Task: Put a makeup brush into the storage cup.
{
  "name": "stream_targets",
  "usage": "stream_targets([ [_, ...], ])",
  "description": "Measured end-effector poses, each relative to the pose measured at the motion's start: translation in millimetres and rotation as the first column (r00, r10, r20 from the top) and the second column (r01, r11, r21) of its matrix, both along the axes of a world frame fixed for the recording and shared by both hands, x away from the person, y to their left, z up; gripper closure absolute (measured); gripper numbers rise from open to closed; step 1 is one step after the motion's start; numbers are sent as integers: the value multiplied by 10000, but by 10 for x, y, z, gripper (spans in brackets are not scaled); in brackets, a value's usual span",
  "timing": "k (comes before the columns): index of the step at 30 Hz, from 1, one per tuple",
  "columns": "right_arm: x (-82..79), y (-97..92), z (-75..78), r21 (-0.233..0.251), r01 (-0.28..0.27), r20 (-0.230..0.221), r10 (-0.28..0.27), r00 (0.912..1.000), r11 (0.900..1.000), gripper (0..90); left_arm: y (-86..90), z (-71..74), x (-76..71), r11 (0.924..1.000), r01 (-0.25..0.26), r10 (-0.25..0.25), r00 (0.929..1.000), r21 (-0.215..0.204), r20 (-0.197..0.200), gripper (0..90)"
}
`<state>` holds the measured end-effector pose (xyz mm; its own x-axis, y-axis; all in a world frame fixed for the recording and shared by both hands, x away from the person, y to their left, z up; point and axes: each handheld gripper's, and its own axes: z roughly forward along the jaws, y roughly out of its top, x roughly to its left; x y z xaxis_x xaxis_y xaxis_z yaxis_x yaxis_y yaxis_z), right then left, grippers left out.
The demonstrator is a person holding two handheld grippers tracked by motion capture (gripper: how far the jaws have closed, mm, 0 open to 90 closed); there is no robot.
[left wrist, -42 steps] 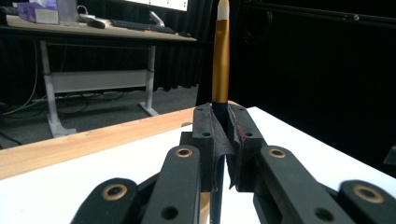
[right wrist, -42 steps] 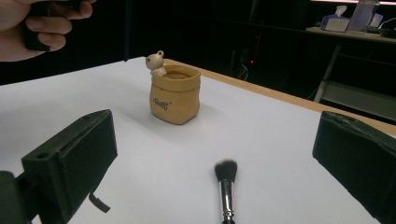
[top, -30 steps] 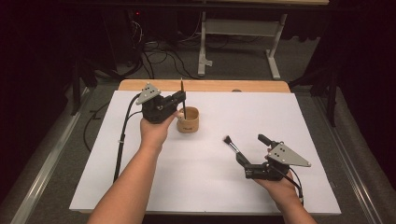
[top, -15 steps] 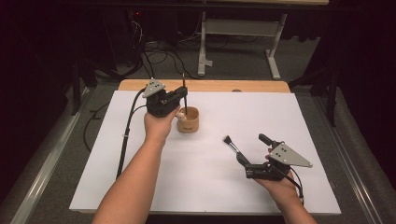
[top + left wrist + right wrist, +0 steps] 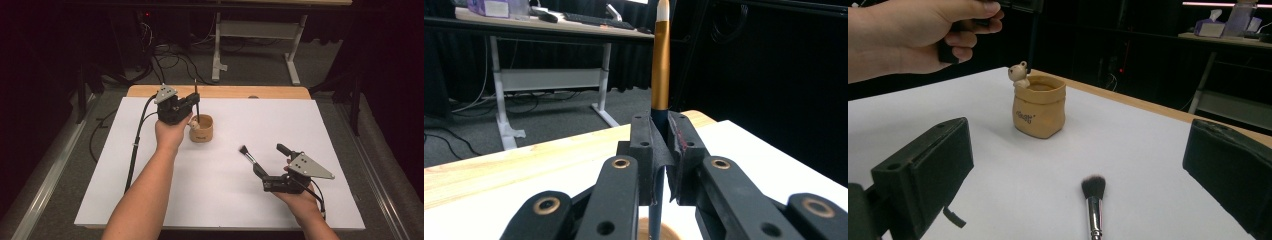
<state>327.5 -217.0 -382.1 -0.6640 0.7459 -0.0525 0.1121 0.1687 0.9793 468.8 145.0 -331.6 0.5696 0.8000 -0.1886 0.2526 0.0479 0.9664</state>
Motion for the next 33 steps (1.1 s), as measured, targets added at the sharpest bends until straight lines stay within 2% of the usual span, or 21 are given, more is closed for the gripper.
stream_targets([
  [11,-1,-11,2,31,-46,29,46,10000,10000,10,33,-48,77,9994,-322,321,9994,-121,-124,827],
  [28,-10,-16,-7,29,-14,-92,14,10000,10000,10,-5,-163,98,9987,-221,234,9993,453,-286,827],
  [33,-13,-16,-9,28,-24,-86,25,10000,10000,10,-6,-215,93,9990,-222,236,9990,382,-377,827],
])
